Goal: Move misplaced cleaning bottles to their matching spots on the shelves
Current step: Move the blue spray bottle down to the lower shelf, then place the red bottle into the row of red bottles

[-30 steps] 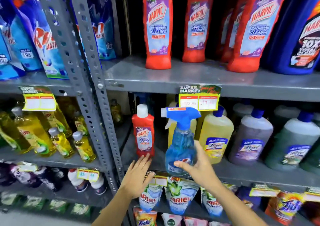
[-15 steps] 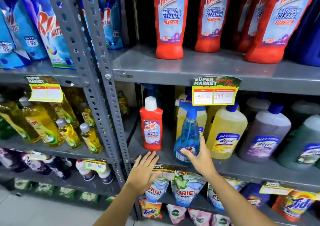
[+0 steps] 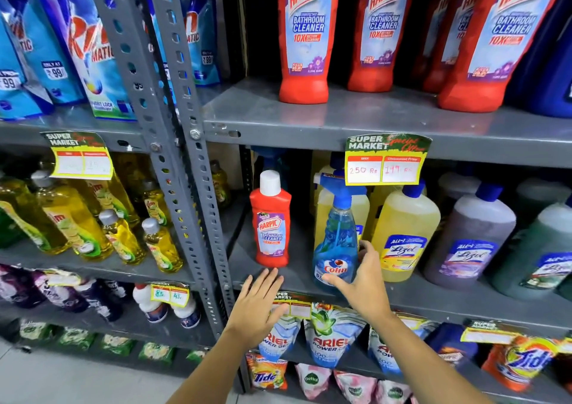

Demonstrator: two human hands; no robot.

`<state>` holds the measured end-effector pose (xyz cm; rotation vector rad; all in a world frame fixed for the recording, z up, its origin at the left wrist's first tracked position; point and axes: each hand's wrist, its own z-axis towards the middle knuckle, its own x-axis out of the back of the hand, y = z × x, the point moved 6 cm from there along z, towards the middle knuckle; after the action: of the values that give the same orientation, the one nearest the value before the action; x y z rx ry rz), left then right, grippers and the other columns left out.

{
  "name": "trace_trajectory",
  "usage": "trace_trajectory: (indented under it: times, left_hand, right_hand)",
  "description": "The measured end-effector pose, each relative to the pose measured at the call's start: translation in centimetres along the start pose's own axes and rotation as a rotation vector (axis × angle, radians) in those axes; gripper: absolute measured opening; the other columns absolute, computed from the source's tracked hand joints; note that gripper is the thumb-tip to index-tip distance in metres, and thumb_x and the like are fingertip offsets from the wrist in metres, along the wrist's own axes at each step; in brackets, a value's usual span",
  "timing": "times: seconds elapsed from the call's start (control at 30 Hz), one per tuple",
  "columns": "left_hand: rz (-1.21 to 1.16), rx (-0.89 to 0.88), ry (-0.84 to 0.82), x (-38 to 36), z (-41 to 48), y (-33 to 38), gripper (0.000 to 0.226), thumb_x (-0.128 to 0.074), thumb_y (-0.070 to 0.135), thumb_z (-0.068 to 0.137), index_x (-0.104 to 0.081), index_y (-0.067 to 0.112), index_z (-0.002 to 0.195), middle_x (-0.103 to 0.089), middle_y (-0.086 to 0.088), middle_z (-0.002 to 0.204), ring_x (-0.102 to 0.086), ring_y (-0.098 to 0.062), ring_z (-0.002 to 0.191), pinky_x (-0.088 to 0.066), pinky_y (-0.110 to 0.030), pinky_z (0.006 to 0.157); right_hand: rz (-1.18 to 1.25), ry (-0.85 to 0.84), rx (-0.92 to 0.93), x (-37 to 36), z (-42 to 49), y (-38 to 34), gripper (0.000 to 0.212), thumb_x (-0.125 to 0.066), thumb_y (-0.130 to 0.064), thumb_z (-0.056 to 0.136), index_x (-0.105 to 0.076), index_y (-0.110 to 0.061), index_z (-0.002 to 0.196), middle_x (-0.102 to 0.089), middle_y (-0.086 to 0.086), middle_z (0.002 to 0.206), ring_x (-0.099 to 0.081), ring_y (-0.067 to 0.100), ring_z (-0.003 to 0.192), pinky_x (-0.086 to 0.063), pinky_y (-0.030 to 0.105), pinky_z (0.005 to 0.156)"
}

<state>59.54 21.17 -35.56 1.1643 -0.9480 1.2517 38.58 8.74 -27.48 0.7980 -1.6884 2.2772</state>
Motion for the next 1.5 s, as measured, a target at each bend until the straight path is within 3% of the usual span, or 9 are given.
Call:
trace_trajectory:
  times: [0.1,0.2,0.33,0.53,0.7,0.9,0.97,1.23,1.5]
  left_hand:
    - [-0.045,-0.010,0.022,0.3,0.0,0.1,0.064,-0.025,0.056,0.101,-0.023,0.020,0.153,-0.012,0.007,0.159,-0.001,-0.009,0.146,0.009,-0.033,0.115]
    - [-0.014,-0.015,0.017,0.4,0.0,0.1,0.062,-0.026,0.056,0.101,-0.029,0.019,0.151,-0.021,0.004,0.158,-0.011,-0.011,0.146,0.004,-0.034,0.115]
    - [-0.001,-0.024,-0.014,0.0,-0.1,0.0,0.063,-0.024,0.057,0.102,-0.034,0.015,0.148,-0.034,-0.002,0.154,-0.024,-0.019,0.144,-0.004,-0.038,0.114]
    - [0.042,-0.018,-0.056,0.2,-0.3,0.0,0.065,-0.020,0.058,0.102,-0.036,0.016,0.148,-0.035,-0.003,0.154,-0.028,-0.019,0.143,-0.012,-0.041,0.112]
    - [0.045,0.003,-0.056,0.4,-0.5,0.0,0.066,-0.016,0.058,0.102,-0.035,0.016,0.148,-0.033,-0.003,0.155,-0.026,-0.019,0.143,-0.013,-0.042,0.112]
    - [0.102,-0.002,-0.080,0.5,-0.3,-0.2,0.072,-0.010,0.062,0.100,-0.039,0.015,0.147,-0.038,-0.003,0.153,-0.028,-0.018,0.142,-0.030,-0.051,0.111]
    - [0.108,-0.029,-0.065,0.9,-0.1,-0.2,0.078,-0.005,0.067,0.096,-0.032,0.017,0.150,-0.027,-0.003,0.157,-0.014,-0.017,0.144,-0.015,-0.050,0.118]
    - [0.046,-0.137,0.372,16.0,2.5,3.9,0.044,-0.049,0.035,0.095,-0.051,0.021,0.137,-0.045,-0.008,0.142,-0.030,-0.036,0.138,-0.009,-0.059,0.115]
    - [-0.111,-0.254,0.918,33.7,5.4,8.9,0.042,-0.050,0.024,0.095,-0.055,0.008,0.133,-0.041,-0.011,0.149,-0.026,-0.028,0.143,-0.011,-0.050,0.117]
  right_hand:
    - [-0.065,0.281,0.193,2.4,-1.5,-3.4,0.067,-0.082,-0.040,0.071,-0.049,-0.010,0.120,-0.049,0.001,0.096,-0.049,0.014,0.088,-0.049,0.032,0.073]
    - [-0.070,0.236,0.461,1.8,-1.6,-8.5,0.030,-0.070,-0.023,0.086,-0.055,-0.011,0.109,-0.052,-0.001,0.095,-0.048,0.007,0.086,-0.049,0.032,0.072]
    - [-0.025,-0.059,0.407,-3.0,-0.3,-13.1,0.057,-0.065,-0.021,0.088,-0.039,-0.015,0.138,-0.046,0.003,0.132,-0.047,0.004,0.114,-0.044,0.020,0.094]
    - [0.173,-0.116,0.025,-8.3,3.4,-13.5,0.105,-0.081,-0.023,0.076,-0.011,-0.012,0.153,-0.031,0.013,0.152,-0.035,0.025,0.140,-0.034,0.034,0.111]
    - [0.206,-0.167,-0.048,-9.7,6.0,-12.4,0.062,-0.084,-0.026,0.072,-0.052,-0.015,0.123,-0.066,0.009,0.120,-0.065,0.026,0.109,-0.054,0.047,0.094]
    - [0.200,-0.122,0.081,-7.8,4.0,-14.1,0.052,-0.085,-0.024,0.070,-0.060,-0.013,0.115,-0.071,0.007,0.110,-0.067,0.020,0.097,-0.056,0.044,0.089]
    - [0.214,-0.129,0.170,-6.0,2.7,-16.0,0.053,-0.084,-0.025,0.071,-0.060,-0.014,0.117,-0.071,0.004,0.110,-0.067,0.017,0.098,-0.057,0.042,0.088]
    - [0.612,0.089,0.523,9.7,-0.8,-28.7,0.036,-0.085,-0.007,0.065,-0.066,-0.010,0.096,-0.074,0.000,0.087,-0.068,0.009,0.076,-0.056,0.029,0.073]
    - [0.669,0.303,0.764,24.5,2.6,-35.9,0.018,-0.077,-0.012,0.076,-0.064,-0.017,0.087,-0.075,-0.013,0.076,-0.069,0.006,0.076,-0.054,0.026,0.071]
